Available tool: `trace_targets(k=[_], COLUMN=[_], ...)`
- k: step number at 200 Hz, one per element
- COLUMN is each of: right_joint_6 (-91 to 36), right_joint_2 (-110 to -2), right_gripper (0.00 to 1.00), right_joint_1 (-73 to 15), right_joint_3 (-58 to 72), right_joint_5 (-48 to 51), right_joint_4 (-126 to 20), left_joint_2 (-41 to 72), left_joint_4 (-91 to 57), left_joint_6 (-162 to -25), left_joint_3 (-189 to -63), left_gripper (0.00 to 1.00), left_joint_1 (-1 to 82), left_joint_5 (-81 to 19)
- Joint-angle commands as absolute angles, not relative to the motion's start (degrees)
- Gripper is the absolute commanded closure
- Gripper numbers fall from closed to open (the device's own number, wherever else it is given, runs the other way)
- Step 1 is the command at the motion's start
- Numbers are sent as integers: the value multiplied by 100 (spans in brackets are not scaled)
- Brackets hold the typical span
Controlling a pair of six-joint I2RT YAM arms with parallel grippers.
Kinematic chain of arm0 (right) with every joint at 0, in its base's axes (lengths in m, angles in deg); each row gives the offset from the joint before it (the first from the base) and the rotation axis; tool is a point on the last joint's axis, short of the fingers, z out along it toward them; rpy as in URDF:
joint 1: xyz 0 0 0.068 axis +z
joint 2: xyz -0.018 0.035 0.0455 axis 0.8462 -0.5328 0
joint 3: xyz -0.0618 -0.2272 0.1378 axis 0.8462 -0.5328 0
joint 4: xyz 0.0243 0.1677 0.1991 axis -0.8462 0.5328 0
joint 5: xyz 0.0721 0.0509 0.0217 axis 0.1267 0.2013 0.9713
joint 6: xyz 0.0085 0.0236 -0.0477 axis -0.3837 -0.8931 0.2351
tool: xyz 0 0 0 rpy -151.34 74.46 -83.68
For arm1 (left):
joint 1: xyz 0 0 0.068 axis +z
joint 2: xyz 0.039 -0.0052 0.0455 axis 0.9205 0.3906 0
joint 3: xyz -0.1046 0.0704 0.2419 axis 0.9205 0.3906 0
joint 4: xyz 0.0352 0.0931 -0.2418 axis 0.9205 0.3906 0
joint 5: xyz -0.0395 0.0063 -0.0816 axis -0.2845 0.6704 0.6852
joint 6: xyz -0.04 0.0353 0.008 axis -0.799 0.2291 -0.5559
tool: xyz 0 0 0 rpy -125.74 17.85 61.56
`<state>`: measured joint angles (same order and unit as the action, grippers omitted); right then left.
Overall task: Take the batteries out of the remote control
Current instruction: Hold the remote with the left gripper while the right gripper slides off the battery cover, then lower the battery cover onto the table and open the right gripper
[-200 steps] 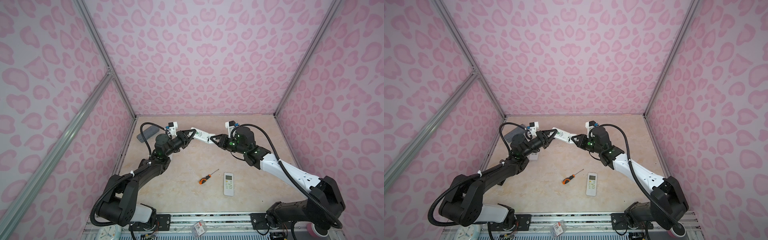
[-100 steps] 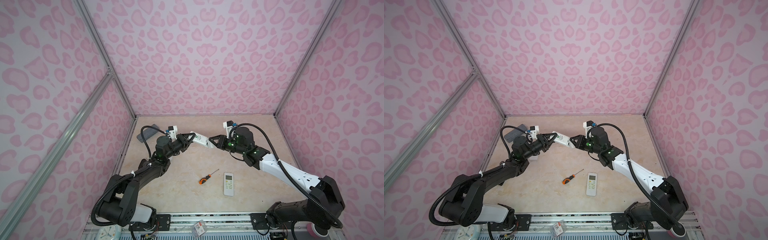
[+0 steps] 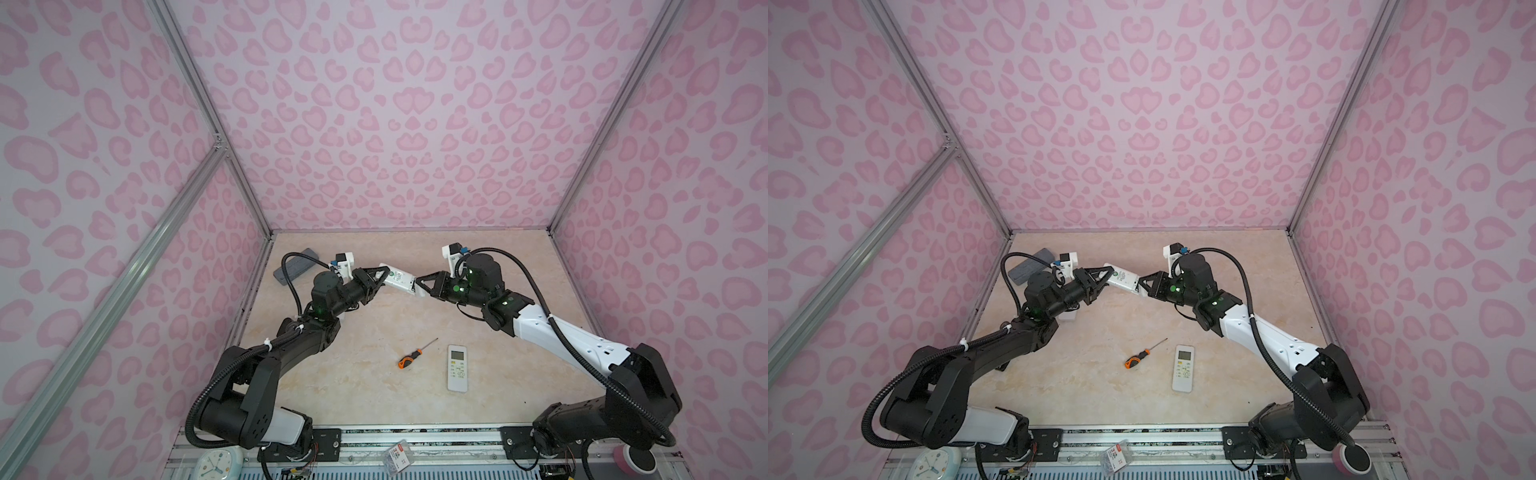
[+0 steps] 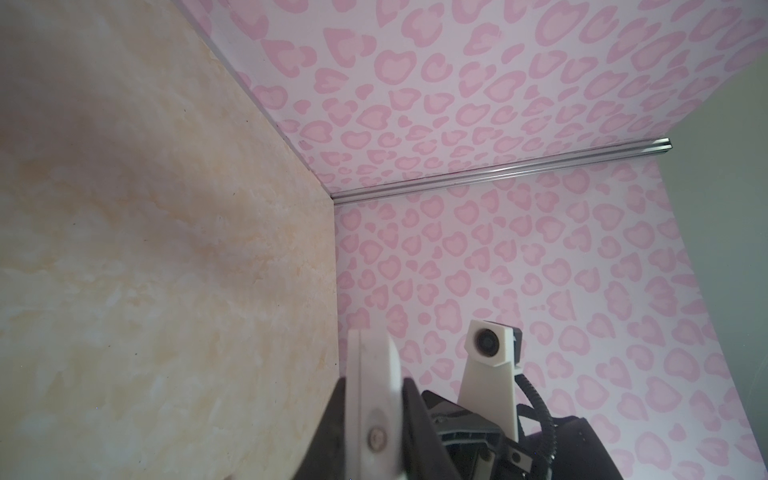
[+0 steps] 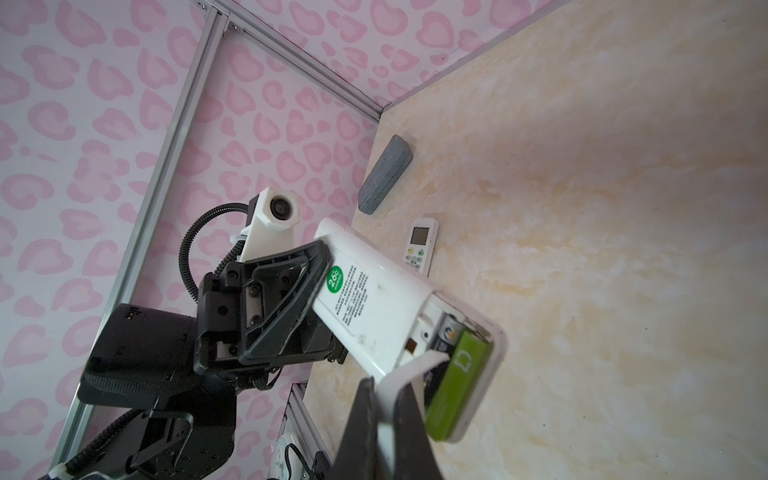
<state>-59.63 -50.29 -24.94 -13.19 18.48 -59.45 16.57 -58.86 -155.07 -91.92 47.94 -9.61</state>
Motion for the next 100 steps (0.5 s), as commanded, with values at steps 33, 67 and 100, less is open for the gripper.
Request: trace_targets(k=[33,67,100], right_joint_6=[-5247,-4118,-3344], right_joint_2=[-5182,-5820,-6746], right_gripper=[100,100,100], right_joint_1=[-2961,-3209,-3337], right_joint_3=[-1085,-536,29], right_joint_5=[1749,939,46], right_joint_4=[-5185,-3779,-2789], left_joint_2=[2170,2898,3657], left_joint_4=[-5991,-5540,-5162], left_joint_6=[-15228,-14722,-14307], left_joint_3=[-9357,-9716,-9994], left_gripper=[97,97,97], left_joint_1=[4938,4941,4934], left_joint_5=[-716,-482,-397])
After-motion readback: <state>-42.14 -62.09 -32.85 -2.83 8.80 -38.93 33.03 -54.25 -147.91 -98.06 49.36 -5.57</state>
